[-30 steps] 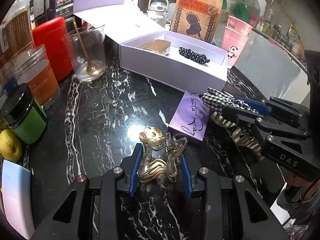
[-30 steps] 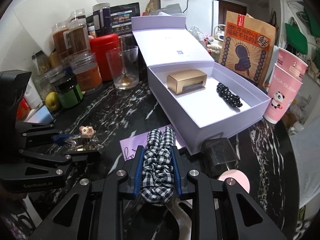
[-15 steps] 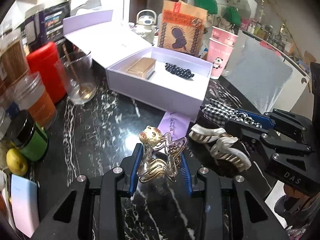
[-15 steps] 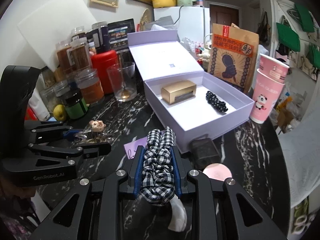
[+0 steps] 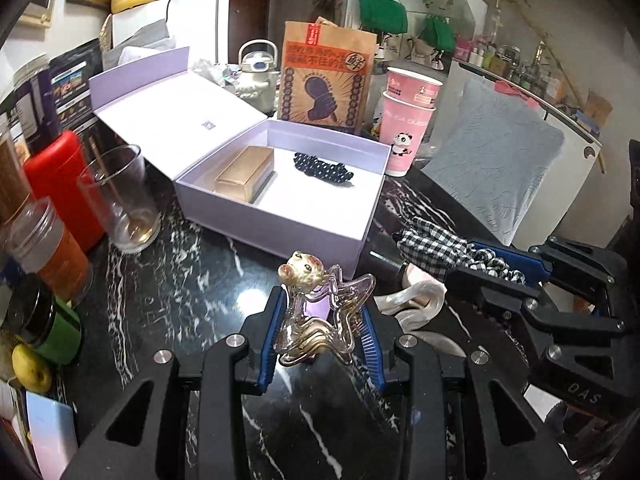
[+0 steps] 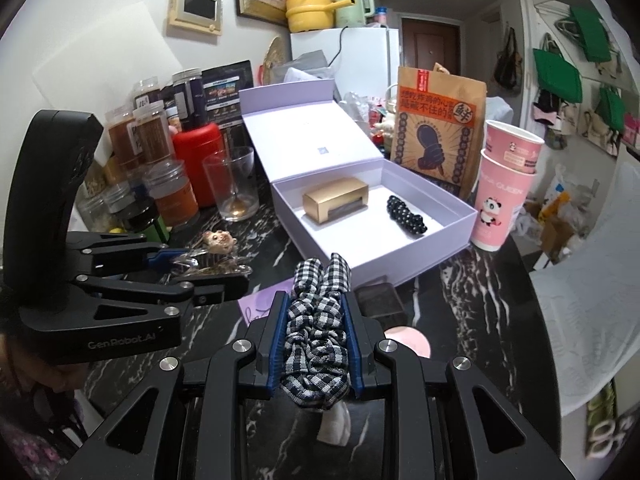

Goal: Organize rigid objects

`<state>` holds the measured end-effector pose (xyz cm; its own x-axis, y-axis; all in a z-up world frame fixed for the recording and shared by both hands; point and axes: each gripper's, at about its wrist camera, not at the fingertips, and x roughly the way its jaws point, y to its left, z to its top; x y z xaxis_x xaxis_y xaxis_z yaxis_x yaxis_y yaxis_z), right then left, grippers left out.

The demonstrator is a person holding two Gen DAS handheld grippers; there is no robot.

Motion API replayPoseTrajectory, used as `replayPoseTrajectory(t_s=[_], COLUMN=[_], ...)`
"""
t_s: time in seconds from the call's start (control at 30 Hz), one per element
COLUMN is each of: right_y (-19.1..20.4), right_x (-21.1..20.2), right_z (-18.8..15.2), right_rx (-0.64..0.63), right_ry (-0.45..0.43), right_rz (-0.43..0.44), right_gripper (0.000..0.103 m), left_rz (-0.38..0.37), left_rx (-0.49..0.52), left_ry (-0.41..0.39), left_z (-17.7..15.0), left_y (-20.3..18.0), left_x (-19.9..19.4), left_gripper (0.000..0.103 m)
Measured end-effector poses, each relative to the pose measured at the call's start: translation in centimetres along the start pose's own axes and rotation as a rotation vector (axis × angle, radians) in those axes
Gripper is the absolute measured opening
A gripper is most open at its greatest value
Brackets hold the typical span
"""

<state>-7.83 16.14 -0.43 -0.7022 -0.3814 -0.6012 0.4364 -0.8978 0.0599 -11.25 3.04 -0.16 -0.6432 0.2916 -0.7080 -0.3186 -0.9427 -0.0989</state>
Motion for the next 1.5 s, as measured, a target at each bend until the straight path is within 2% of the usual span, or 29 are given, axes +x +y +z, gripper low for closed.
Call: replayPoseTrajectory(t_s=[0.67,1.03,1.5], right_y=[-2.2,-3.7,-5.9], right_x=[1.1,2.0,5.1], right_z=[4.3,7.2,9.8], right_rx=[-0.023,-0.057,-0.051], right_ry=[-0.044,-0.074,-0.053], right_rz=[-0.008,-0.024,0.0], right_gripper=[0.026,0.026,0.026], left_rz=[-0.014,0.003,0.004], left_rx=[0.047,0.062,0.068], left_ry=[-0.046,-0.08,-0.067], left_z=[5.6,8.9,12.0], left_y=[-0.3,0.5,2.0], left_x=[1.3,2.1,4.8], left_gripper=[0.035,0.035,0.035])
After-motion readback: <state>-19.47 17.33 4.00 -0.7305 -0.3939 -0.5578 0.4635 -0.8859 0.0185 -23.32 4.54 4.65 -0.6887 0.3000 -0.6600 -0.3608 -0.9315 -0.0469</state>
